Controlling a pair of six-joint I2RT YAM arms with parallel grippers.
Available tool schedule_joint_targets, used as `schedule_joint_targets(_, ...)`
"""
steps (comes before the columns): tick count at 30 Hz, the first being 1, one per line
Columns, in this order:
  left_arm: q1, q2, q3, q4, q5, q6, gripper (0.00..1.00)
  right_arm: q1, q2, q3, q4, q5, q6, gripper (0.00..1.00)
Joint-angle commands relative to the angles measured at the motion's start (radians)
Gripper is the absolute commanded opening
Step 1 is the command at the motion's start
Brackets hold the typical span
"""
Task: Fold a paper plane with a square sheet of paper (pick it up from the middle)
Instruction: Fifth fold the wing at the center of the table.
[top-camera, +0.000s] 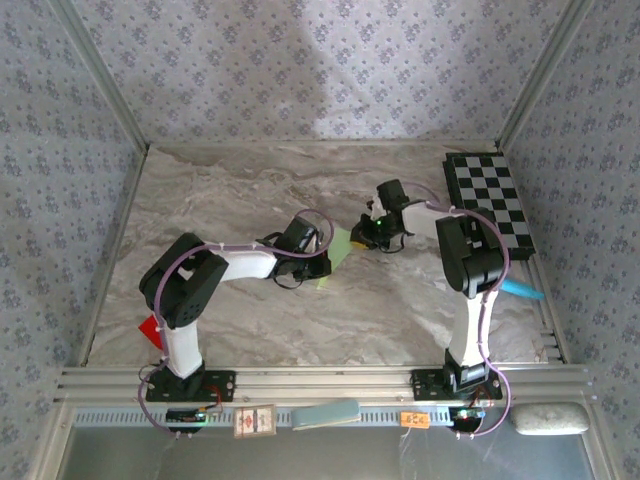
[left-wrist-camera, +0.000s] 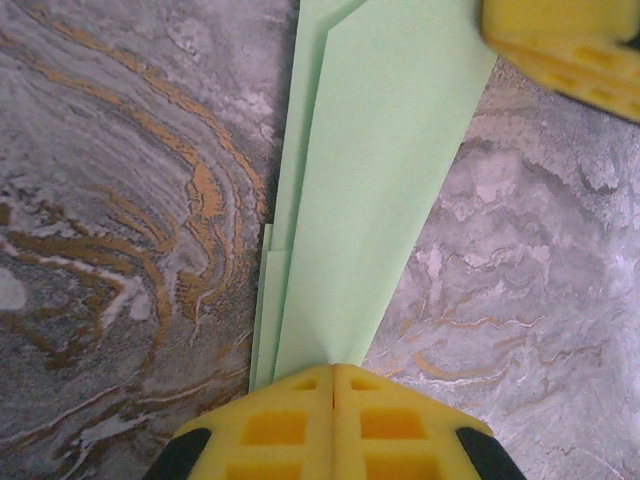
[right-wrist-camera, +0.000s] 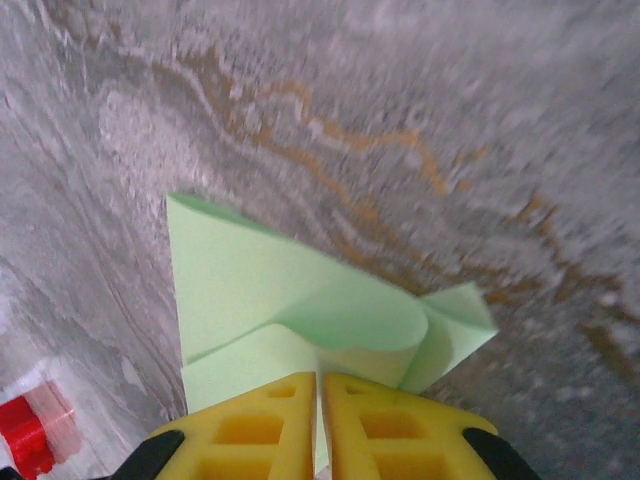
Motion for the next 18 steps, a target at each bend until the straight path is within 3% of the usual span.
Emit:
schedule_joint_targets(1,0.000,0.049,-0.030,-0.178,-0.025,0.003,0.00,-0.065,0.048,0.050,-0.012,0.134,-0.022,0.14)
schedule_joint_targets(6,0.000,0.049,-0.027,-0.178,-0.024,0.003,0.00,-0.086,0.033,0.098,-0.043,0.147,-0.055,0.14)
schedule_joint_targets(11,0.000,0.051,-0.018,-0.175,-0.020,0.003,0.00,-0.076,-0.127,0.037,-0.003,0.130,-0.075,0.14)
schedule_joint_targets(18,0.000,0.052,-0.013,-0.169,-0.020,0.001,0.00,0.025,-0.244,-0.079,0.045,0.057,-0.047,0.14)
